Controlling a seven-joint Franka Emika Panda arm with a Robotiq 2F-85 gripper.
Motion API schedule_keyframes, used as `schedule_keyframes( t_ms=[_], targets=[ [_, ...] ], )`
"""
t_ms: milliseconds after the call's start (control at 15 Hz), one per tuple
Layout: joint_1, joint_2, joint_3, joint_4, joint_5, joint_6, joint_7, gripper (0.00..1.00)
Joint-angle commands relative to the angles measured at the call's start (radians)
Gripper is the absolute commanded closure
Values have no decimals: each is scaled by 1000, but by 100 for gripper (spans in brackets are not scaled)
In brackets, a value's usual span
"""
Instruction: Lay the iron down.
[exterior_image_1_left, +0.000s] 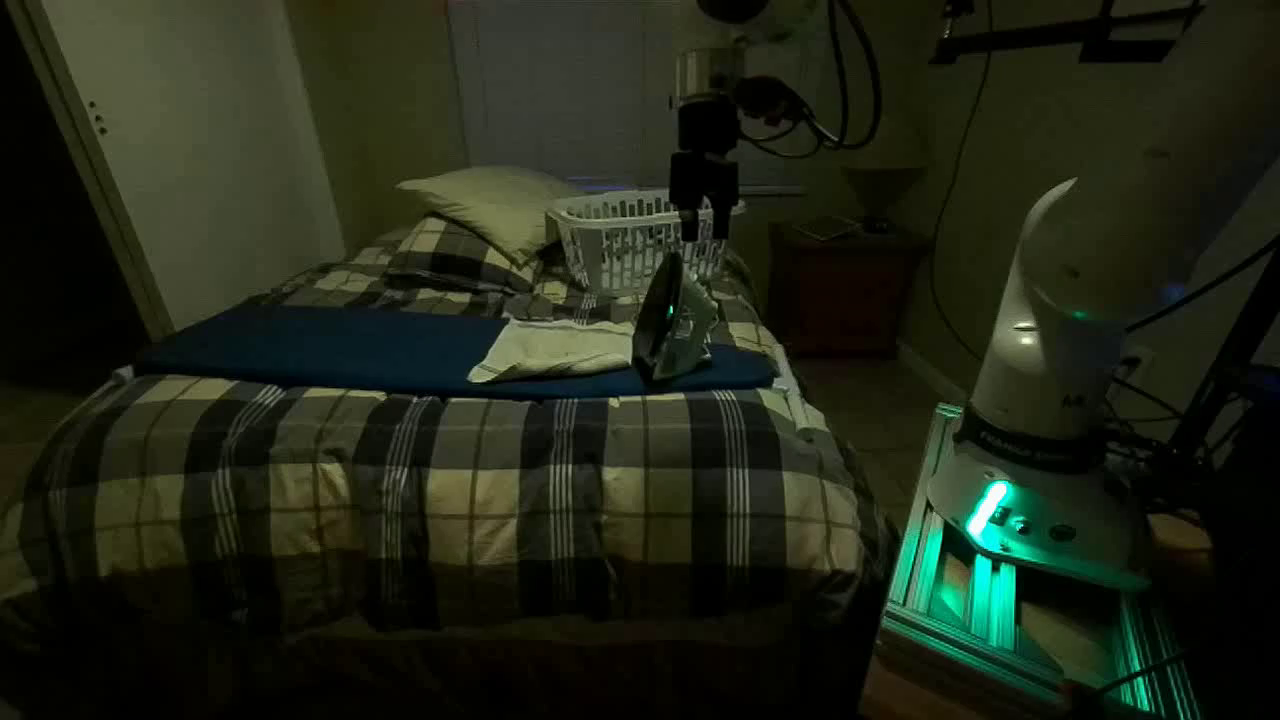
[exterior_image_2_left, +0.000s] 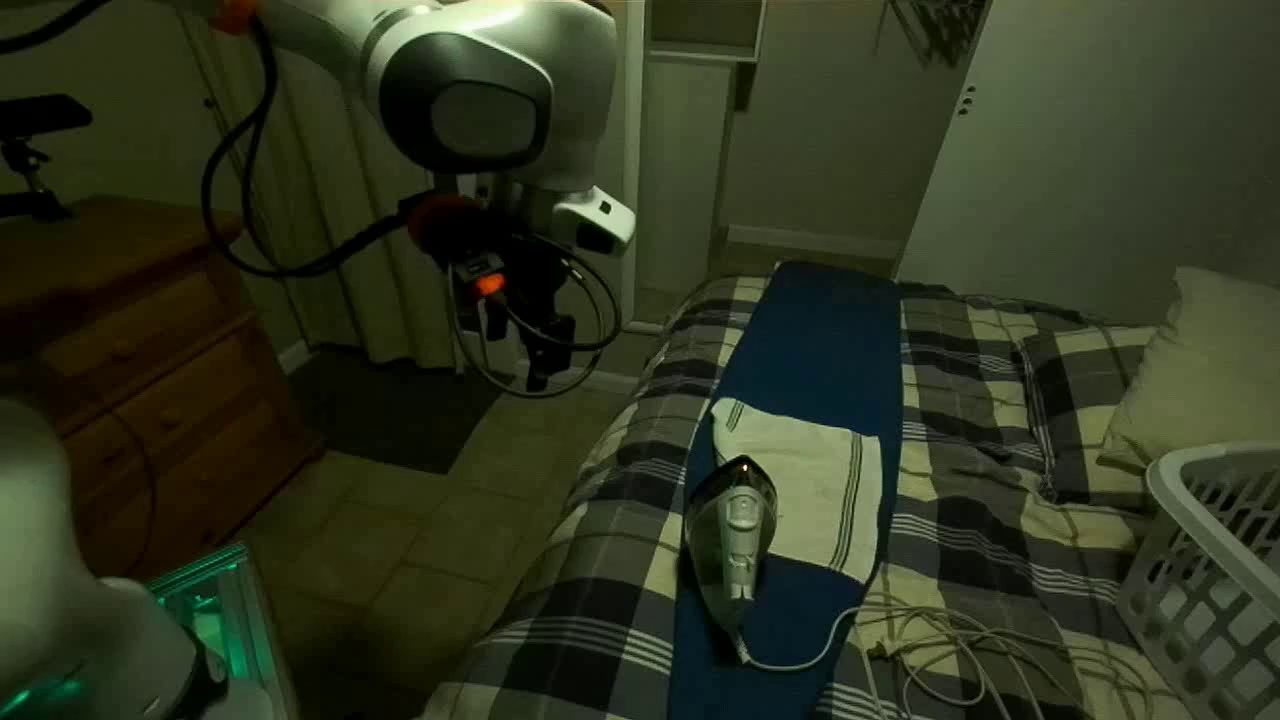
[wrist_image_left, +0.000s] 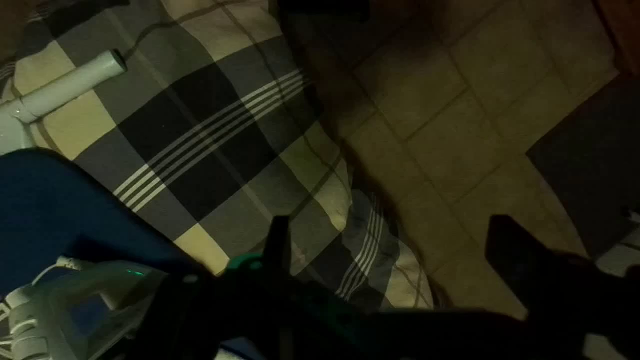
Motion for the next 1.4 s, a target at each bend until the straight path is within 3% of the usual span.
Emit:
schedule_keyframes(
  t_ms=[0,333,533,733,933,1067,1333],
  targets=[
    [-10,0,9,2,3,-2,-3,0],
    [-35,22,-15,11,-46,-22,-47,0],
    [-71,52,-53,18,-194,-69,-200,0],
    [-104,85,-90,7,-342,-40,-334,0],
    [-129,116,-127,-21,-480,88,-456,0],
    [-141,135,-159,-41,-517,235,-532,0],
    [-144,211,-211,-47,-399,520,-658,0]
  ],
)
